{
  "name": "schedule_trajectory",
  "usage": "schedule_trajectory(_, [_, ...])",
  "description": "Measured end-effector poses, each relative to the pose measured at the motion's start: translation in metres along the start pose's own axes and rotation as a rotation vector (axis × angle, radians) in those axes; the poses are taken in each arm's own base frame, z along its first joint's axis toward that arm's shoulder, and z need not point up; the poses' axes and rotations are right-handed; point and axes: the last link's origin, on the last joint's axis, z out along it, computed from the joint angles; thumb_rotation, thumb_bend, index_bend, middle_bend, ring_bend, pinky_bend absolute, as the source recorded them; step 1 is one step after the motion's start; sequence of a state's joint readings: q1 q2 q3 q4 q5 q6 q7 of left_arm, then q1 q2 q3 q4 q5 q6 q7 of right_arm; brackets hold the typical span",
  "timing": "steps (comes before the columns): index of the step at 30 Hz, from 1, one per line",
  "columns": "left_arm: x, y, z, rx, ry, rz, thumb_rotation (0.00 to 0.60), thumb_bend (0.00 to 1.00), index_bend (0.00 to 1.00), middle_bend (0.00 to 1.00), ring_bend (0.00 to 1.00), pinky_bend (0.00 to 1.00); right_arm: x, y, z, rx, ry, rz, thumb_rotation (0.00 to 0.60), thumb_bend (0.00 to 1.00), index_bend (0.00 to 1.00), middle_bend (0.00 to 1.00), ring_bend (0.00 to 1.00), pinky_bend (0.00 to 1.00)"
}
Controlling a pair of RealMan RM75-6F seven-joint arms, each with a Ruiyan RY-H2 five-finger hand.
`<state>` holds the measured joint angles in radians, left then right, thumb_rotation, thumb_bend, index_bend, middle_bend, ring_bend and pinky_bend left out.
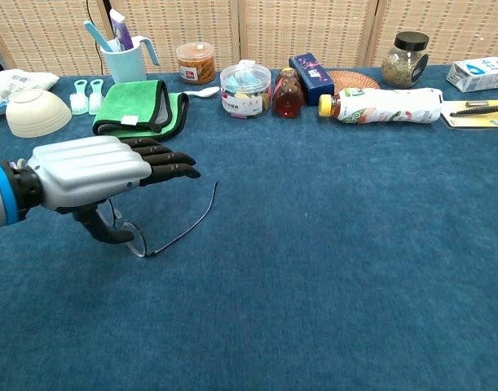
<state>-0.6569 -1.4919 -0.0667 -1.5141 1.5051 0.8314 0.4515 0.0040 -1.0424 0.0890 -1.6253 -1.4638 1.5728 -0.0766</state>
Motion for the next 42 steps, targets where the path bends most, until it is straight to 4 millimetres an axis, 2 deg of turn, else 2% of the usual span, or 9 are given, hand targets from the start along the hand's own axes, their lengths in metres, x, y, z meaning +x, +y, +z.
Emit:
schedule_trajectory(9, [0.014,0.018,0.037,0.029,0.053,-0.041,0.565,0.25,0.00,0.00,0.00,0.00,0.002,0.003,-0.003,-0.015,0.008,-0.004,0.600,0.30,0.15,0.03,0.11,0.17])
schedule_trajectory(12, [0.021,0.018,0.044,0.034,0.070,-0.049,0.569,0.25,0.00,0.00,0.00,0.00,0.003,0.003,-0.003,-0.013,0.011,-0.004,0.600,0.30,0.15,0.03,0.11,0.17])
schedule_trajectory(18, [0.036,0.003,0.037,0.032,0.077,-0.046,0.568,0.24,0.00,0.00,0.00,0.00,0.005,0.002,-0.004,-0.014,0.018,-0.005,0.600,0.30,0.15,0.03,0.11,0.17])
schedule_trajectory(25, [0.050,-0.018,0.023,-0.002,0.029,-0.098,0.568,0.16,0.00,0.00,0.00,0.00,0.004,-0.001,-0.003,-0.006,0.017,-0.004,0.600,0.30,0.15,0.03,0.11,0.17])
schedule_trajectory(29, [0.059,-0.035,0.016,-0.030,-0.026,-0.034,0.570,0.15,0.00,0.00,0.00,0.00,0.005,-0.003,-0.002,-0.001,0.021,-0.004,0.600,0.30,0.15,0.03,0.11,0.17])
schedule_trajectory(42, [0.052,-0.023,0.028,-0.154,-0.099,0.181,0.575,0.15,0.00,0.00,0.00,0.00,0.009,-0.002,-0.005,-0.005,0.043,-0.004,0.600,0.30,0.15,0.03,0.11,0.17])
